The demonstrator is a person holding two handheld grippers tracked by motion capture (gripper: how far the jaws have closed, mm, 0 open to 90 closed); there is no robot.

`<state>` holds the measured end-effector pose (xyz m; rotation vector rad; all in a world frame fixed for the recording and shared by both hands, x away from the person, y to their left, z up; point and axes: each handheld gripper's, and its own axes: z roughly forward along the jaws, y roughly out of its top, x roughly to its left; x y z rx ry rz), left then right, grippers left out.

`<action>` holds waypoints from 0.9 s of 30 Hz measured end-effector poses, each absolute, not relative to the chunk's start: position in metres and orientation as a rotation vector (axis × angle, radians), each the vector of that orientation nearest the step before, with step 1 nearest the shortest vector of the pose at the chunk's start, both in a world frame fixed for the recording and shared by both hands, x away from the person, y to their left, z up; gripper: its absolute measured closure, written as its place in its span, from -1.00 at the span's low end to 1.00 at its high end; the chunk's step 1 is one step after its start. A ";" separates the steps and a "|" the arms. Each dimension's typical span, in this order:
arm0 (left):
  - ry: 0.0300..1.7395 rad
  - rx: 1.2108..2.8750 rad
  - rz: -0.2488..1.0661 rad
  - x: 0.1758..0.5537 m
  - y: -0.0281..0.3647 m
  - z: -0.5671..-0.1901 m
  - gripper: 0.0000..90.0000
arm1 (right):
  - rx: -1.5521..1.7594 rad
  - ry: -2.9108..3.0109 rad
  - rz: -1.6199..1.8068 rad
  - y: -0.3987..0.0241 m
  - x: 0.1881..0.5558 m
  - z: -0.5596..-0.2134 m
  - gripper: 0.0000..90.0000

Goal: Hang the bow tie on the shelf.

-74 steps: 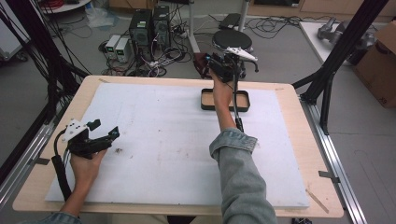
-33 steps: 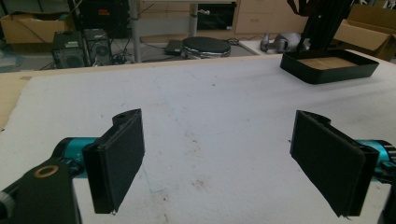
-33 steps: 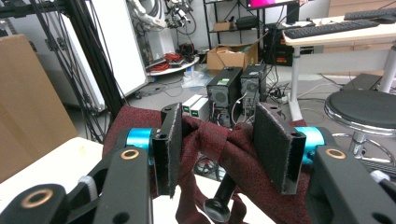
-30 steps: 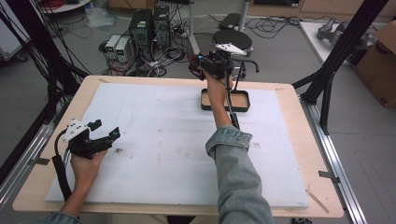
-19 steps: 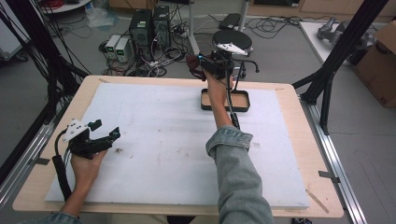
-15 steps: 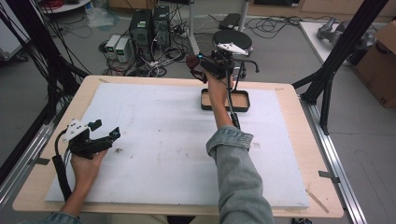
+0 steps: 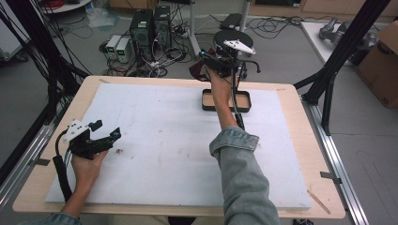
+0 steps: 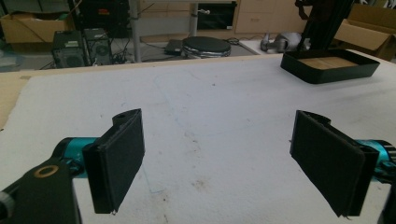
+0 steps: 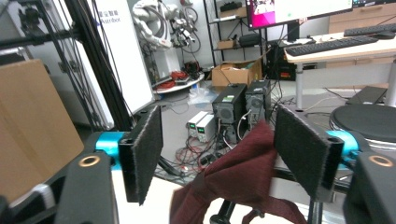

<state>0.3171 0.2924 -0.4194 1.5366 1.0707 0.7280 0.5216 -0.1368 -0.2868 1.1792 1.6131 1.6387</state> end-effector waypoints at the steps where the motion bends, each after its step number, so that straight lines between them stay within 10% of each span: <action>1: 1.070 1.538 0.728 0.317 0.292 -0.419 -0.60 | 1.180 1.610 1.646 -0.138 0.521 -0.286 -0.32; 27: 1.070 1.552 0.731 0.316 0.293 -0.419 -0.60 | 1.101 1.585 1.715 -0.171 0.476 -0.250 -0.49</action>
